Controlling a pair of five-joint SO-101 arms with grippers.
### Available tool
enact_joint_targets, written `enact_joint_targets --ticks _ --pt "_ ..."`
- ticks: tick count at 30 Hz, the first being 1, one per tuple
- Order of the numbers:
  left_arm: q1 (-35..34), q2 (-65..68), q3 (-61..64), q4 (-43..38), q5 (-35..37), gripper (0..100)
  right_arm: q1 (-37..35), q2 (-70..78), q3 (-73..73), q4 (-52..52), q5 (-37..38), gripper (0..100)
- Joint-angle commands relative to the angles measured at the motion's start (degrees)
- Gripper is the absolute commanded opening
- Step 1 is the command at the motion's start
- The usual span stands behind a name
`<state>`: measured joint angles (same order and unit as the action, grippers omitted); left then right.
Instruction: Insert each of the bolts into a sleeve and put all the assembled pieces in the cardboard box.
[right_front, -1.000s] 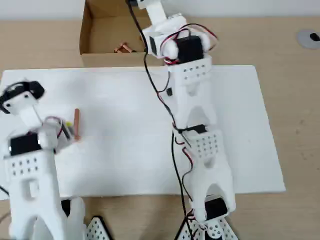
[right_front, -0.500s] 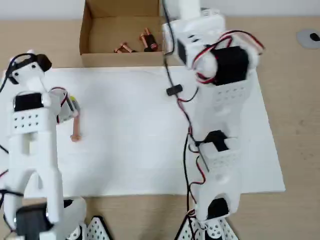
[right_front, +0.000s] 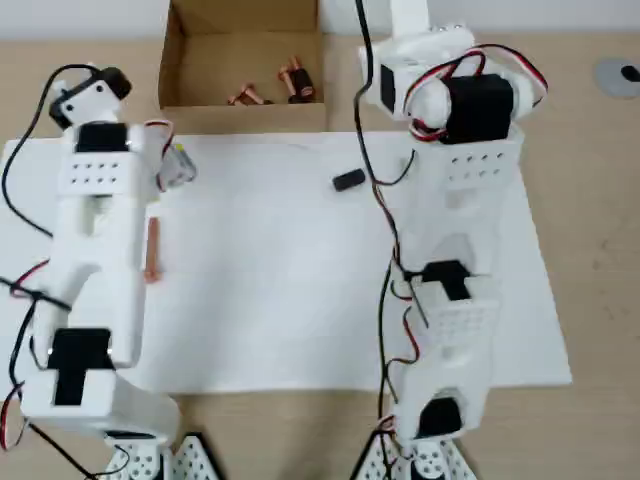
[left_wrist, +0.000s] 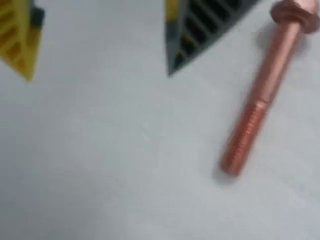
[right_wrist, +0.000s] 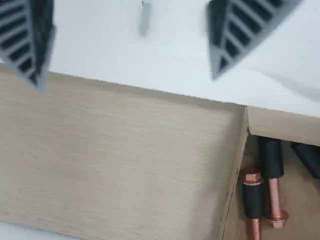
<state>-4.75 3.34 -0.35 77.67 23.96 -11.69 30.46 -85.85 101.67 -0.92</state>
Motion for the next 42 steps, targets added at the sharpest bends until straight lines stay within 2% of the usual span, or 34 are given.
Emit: enact_joint_targets --ticks 1,7,13,19,23,26,30,34,42 --pt "-0.44 1.89 -3.96 5.10 4.04 19 1.10 -3.38 0.04 0.88 -0.44 25.3" --pt "-5.19 4.18 -3.96 10.20 -10.46 19 2.07 -5.93 1.63 0.88 -0.44 25.3" --pt "-6.77 4.18 -3.96 13.45 -17.41 19 3.03 -10.68 11.82 0.88 -0.53 25.3" --pt "-7.30 4.70 0.79 12.75 -19.25 19 4.53 -18.07 22.73 0.79 -0.18 25.3" --pt "-7.38 4.18 6.77 7.03 -18.99 19 6.29 -22.90 29.58 0.79 -0.09 25.3" --pt "-7.12 4.35 8.62 6.15 -18.81 19 7.69 -26.24 35.21 0.70 -0.09 25.3" --pt "-7.82 4.62 9.76 5.98 -18.90 13 9.19 -30.81 42.33 0.44 -0.09 25.3" --pt "-9.41 4.53 10.90 3.52 -19.25 13 9.45 -34.95 47.87 0.35 0.00 25.3" --pt "-10.64 4.70 15.47 -2.29 -25.93 13 9.45 -42.24 57.80 -3.43 2.29 25.3"
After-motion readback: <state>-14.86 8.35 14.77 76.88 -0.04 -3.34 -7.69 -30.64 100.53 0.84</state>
